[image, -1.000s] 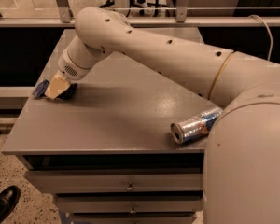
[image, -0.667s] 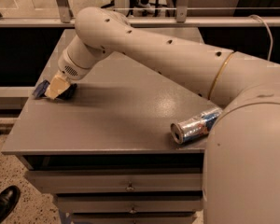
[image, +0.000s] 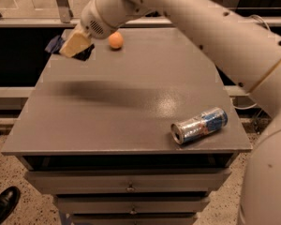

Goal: Pick rxbar blueberry

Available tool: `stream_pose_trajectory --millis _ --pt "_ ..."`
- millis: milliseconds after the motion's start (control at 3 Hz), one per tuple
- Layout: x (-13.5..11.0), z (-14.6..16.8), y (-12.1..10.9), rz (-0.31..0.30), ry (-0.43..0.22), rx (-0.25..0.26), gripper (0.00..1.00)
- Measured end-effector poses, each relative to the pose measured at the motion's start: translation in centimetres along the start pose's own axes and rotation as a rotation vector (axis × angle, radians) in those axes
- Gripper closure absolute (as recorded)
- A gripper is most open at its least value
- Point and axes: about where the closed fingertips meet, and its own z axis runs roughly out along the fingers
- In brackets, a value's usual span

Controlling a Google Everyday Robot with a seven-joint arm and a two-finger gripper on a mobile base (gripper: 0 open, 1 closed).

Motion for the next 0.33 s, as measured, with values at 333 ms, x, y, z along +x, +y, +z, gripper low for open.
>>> stream_pose_trajectory --millis 333 --pt "-0.75 -1.02 -0.63 -0.004 -0.021 0.015 1.00"
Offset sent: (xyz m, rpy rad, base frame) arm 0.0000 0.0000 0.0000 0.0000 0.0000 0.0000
